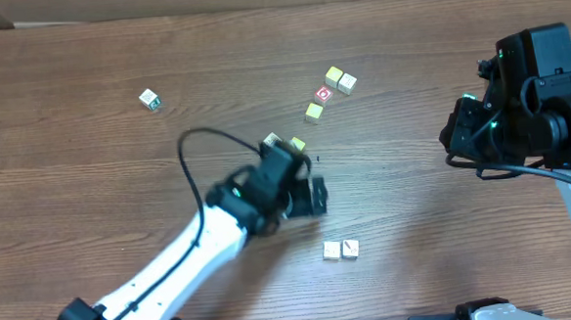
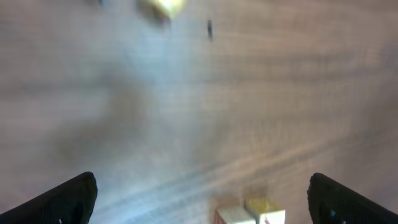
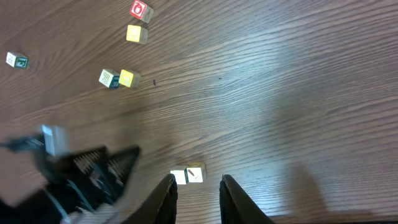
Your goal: Flip 4 blocks
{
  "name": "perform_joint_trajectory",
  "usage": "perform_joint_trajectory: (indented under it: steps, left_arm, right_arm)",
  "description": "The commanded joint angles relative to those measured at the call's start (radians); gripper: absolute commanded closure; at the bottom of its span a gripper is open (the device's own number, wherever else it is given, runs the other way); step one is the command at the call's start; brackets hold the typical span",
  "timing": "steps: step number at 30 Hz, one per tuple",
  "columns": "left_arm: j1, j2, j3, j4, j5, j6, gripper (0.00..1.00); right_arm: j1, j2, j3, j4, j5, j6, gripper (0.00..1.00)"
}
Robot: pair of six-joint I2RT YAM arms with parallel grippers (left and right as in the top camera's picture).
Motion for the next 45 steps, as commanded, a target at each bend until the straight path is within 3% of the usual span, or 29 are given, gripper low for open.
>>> perform_joint_trajectory:
  steps: [1,8,19,24,28,37,45]
  left_arm:
    - [0.074,0.092,0.152,-0.047,0.001,0.174,0.00]
    - [0.131,0.317,0.379,-0.142,0.001,0.185,0.19]
    - [0.137,0.615,0.687,-0.296,0.000,0.222,0.19]
    - [0.140,0.678,0.728,-0.333,-0.006,0.237,0.20]
    - [0.142,0.718,0.728,-0.348,0.010,0.232,0.29]
    - [0.143,0.753,0.728,-0.342,0.016,0.212,0.36]
    - [0.143,0.754,0.728,-0.298,0.016,0.234,0.49]
  right_arm:
    - [-0.005,-0.009,-0.001,0.005,-0.006,-0.013,0.75]
    - [-0.004,-0.008,-0.001,0.005,-0.006,-0.013,0.75]
    - [-0.004,-0.008,-0.001,0.003,-0.006,-0.017,0.75]
    - [-0.004,-0.008,-0.001,0.000,-0.010,-0.043,0.75]
    - [-0.004,-0.008,-0.001,0.001,-0.010,-0.043,0.75]
    - [-0.004,-0.008,-0.001,-0.007,-0.010,-0.043,0.75]
    - [-0.003,-0.008,-0.001,-0.016,-0.034,-0.043,0.75]
